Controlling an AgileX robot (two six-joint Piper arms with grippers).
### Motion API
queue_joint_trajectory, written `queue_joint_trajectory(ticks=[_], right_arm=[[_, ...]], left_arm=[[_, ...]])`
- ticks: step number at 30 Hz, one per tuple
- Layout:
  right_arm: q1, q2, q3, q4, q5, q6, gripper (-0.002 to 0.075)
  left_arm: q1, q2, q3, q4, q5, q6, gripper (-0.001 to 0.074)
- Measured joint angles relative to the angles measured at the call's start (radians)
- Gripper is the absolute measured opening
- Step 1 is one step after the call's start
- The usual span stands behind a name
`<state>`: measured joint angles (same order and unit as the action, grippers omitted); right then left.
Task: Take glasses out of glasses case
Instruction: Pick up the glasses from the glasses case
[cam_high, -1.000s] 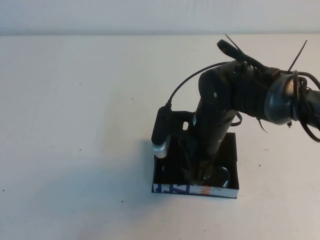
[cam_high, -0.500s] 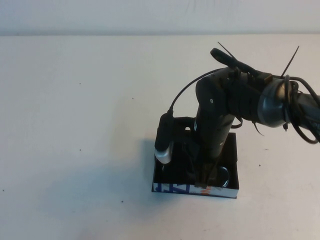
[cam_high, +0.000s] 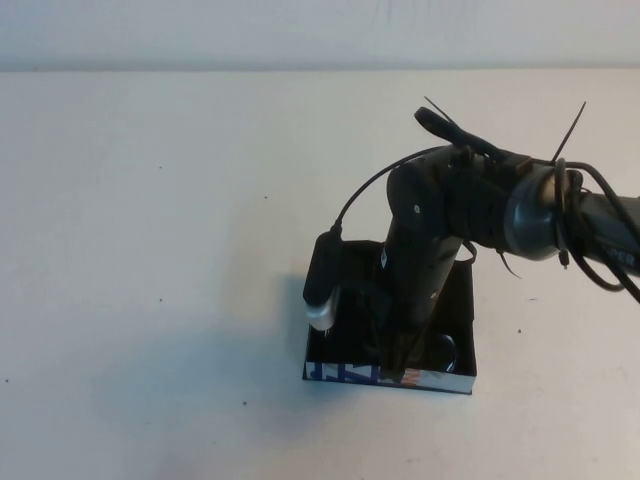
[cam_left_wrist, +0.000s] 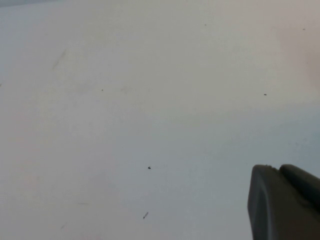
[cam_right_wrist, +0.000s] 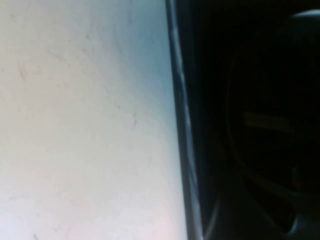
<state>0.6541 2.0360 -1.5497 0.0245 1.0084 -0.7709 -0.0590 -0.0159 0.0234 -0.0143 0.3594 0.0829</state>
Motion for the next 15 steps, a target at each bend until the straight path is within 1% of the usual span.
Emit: queue_joint_trajectory(ticks=[3, 4, 5, 10, 12, 15], right_arm=[[0.000, 0.002, 0.000, 0.002, 0.008, 0.000, 0.0174], [0.000, 0.002, 0.000, 0.002, 0.013, 0.000, 0.0120], [0.000, 0.002, 0.000, -0.001, 0.021, 0.002, 0.0082], [0.000, -0.021, -0.038, -0.039, 0.109, 0.048, 0.0076], [0.000, -0.044, -0.062, -0.063, 0.152, 0.102, 0.0074], [-0.012, -0.108, -0.088, -0.074, 0.189, 0.228, 0.0074]], left_arm=[[0.000, 0.000, 0.000, 0.000, 0.000, 0.000, -0.0004], [0.000, 0.000, 0.000, 0.000, 0.000, 0.000, -0.0004], [0.000, 0.000, 0.000, 0.000, 0.000, 0.000, -0.0004], [0.000, 0.000, 0.000, 0.000, 0.000, 0.000, -0.0004], [0.000, 0.000, 0.000, 0.000, 0.000, 0.000, -0.0004], [0.000, 0.000, 0.000, 0.000, 0.000, 0.000, -0.0004]])
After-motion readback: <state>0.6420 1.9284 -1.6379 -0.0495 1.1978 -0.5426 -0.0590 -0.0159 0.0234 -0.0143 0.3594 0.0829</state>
